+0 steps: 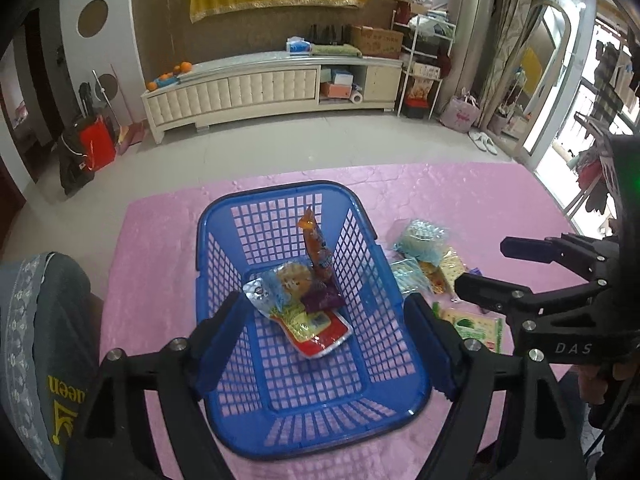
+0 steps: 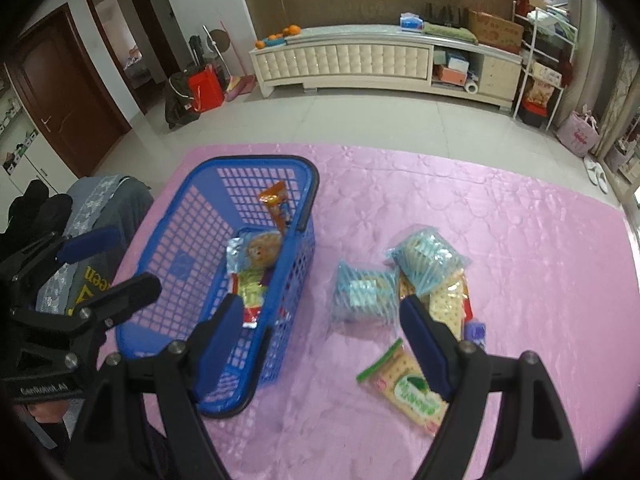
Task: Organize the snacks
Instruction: 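Lower the cookie pack into the basket and open the left tool while the right tool releases the orange bar, then move both open tools back over the remaining snack pile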
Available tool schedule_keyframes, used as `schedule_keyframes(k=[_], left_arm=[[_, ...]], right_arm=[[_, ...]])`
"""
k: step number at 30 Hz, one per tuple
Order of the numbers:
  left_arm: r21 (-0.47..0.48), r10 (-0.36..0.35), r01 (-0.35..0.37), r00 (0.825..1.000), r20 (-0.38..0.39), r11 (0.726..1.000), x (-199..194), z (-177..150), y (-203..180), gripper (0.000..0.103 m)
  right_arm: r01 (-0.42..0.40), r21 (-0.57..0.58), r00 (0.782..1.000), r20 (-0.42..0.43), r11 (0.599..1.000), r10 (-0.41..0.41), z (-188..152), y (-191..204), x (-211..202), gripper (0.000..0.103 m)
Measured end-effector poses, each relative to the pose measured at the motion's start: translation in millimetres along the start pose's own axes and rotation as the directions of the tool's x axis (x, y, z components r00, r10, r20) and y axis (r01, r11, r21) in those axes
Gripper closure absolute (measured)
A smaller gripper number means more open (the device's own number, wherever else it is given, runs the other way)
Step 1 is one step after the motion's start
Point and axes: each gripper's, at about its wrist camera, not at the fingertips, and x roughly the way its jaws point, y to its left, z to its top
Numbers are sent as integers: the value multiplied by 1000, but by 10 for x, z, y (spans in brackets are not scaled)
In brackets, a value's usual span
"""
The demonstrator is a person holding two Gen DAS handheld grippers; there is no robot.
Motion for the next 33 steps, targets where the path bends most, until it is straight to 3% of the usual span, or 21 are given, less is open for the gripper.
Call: schedule_keyframes(k=[4,15,30,33], left_arm=[[-18,-12,13,1000,20,1000,-196,-75,-63,24],[39,-39,37,997,72,999,-538,-291,-547,22],[110,-94,92,995,17,990,-306,-483,-1397,22],[100,-76,76,997,-2,992,-180,-503,-1549,22]], right_arm=[[7,3,1000,20,1000,-7,-108,-3,-240,20],[56,11,996,65,998,-57,-407,-202,-721,19],[101,34,993,61,994,-103,-877,-825,-938,17],[104,52,993,50,993,-107,-965,-1011,-897,17]])
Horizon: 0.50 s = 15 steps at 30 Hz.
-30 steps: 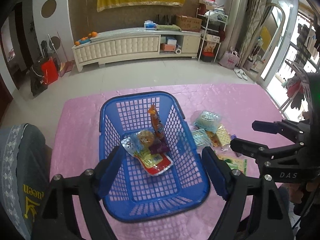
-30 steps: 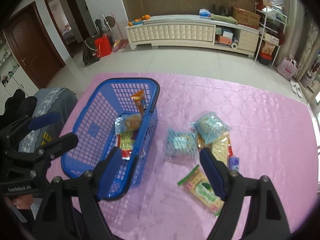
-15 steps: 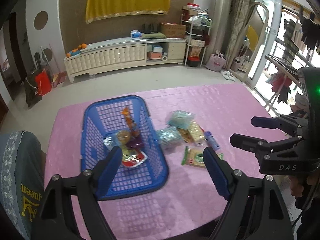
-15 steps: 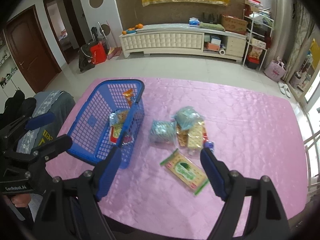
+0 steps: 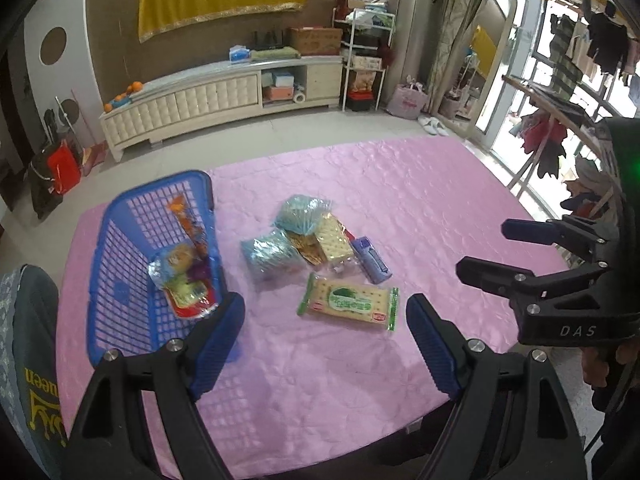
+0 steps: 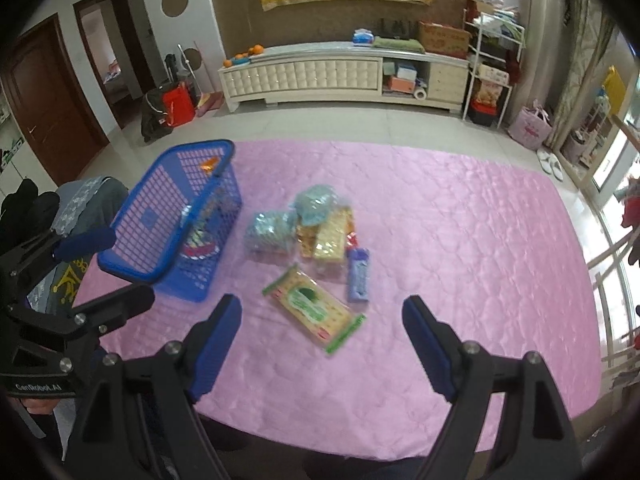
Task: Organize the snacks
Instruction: 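Move both open tools back over the remaining snack pile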
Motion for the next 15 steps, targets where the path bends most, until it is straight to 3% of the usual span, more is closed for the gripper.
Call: schedule_keyframes(k=[2,6,15], left_arm=[[-29,32,-33,999,-21,999,111,-5,-93,22],[-130,-18,7,996,-90,992,363,-19,-179,22],[-294,-46,-16,978,-203,956,929,-48,-334,22]], right_arm=[[3,14,1000,-6,1000,-3,-52,-105,40,17],[4,65,1000,-19,998,-3,-120,-350,134,17],[-2,102,996,-85,995,11,-199,-720,457,17]])
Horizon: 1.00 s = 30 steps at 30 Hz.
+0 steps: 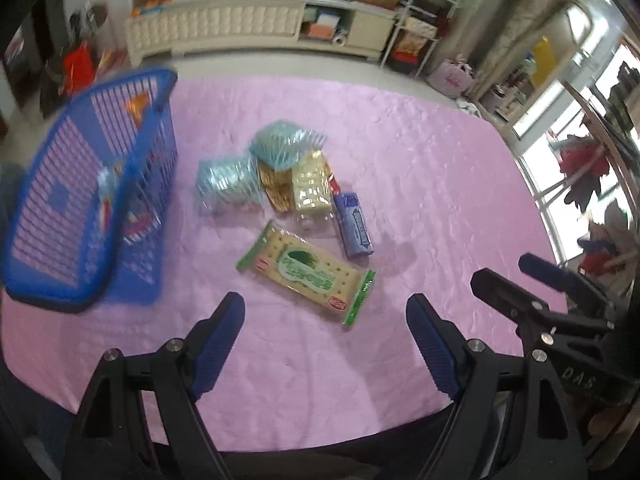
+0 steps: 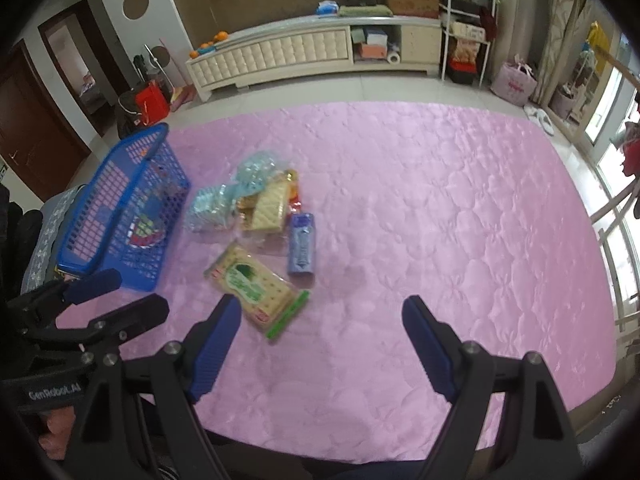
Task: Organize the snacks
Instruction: 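Move both open tools back over the remaining snack pile, then grasp the green-printed cracker pack with the left tool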
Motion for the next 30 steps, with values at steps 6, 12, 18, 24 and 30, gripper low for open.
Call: schedule_keyframes(k=[6,12,18,24,30], left_arm=[[-135,35,-46,996,-86,990,415,34,72,22],[-220,59,-86,990,-127,972,748,73,117,22],[-282,76,-121,983,-165,952,1010,146,149,22],[-298,128,-175,977,-172,938,1184,192,188,22],[-346,147,-209,969,-197,915,1321,241,249,22]], right_arm=[[-16,30,999,-46,999,18,30,-222,301,17],[-25,43,995,-98,999,29,64,-350,625,17],[-42,62,989,-141,997,50,95,-419,900,17],[-62,82,982,-172,995,75,129,-486,1124,17],[-87,89,977,-185,992,102,159,-507,1235,17]])
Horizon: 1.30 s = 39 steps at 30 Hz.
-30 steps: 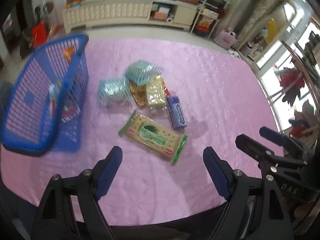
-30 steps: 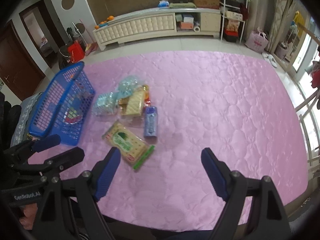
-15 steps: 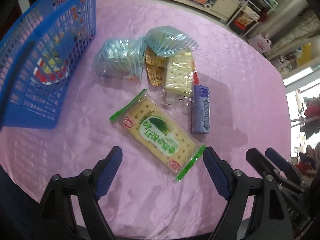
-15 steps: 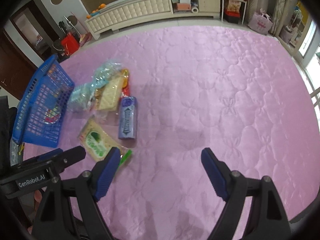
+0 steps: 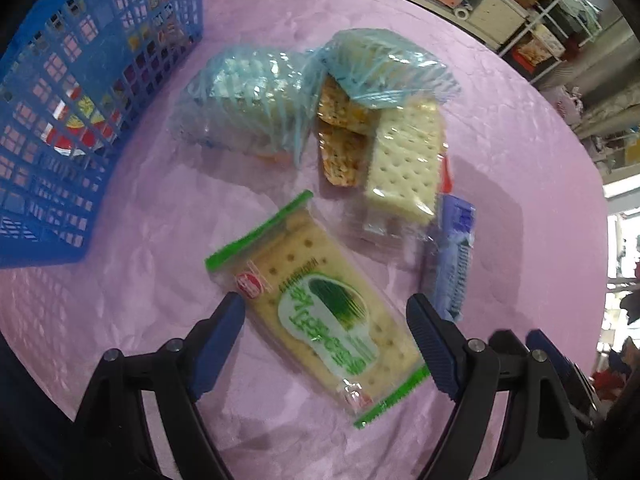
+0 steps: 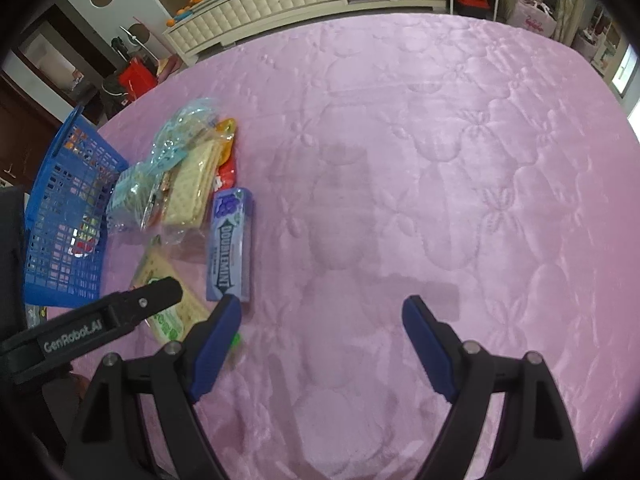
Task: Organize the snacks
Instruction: 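Grasp the green-printed cracker pack with the left tool, then grasp the plain cracker pack with the right tool while the left tool holds its pack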
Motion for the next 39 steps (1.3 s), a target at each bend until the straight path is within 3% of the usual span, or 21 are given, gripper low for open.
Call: schedule_keyframes(k=[6,13,20,23,26,27,31,39], left_arm=[[-17,51,-51,999,15,999,91,-13,-16,21],[109,135,-137,991,19,985,173,-160,-184,16],[282,107,-98,994,-18,954,138,-442,-141,18],[333,98,-87,995,-17,939,98,-605,-145,25],[370,83,-77,997,2,926,42,-731,-92,42],[376,72,-69,997,6,924,9,-760,-45,47],[385,64,-69,998,26,921,-49,-851,76,47],[377,-30,4,998,61,926,-258,-758,418,47]], right_arm=[[-5,6,1000,-14,1000,5,7,-41,29,17],[9,3,1000,-27,1000,-9,-72,-46,-16,17],[26,3,999,-35,1000,-26,-166,0,-122,17],[35,-5,999,-35,999,-35,-184,56,-160,17],[38,-1,998,-44,999,-38,-214,154,-144,17],[39,2,998,-47,999,-39,-213,193,-141,17],[51,-8,997,-48,999,-52,-212,335,-115,17],[93,-51,995,-25,994,-95,6,557,-107,17]])
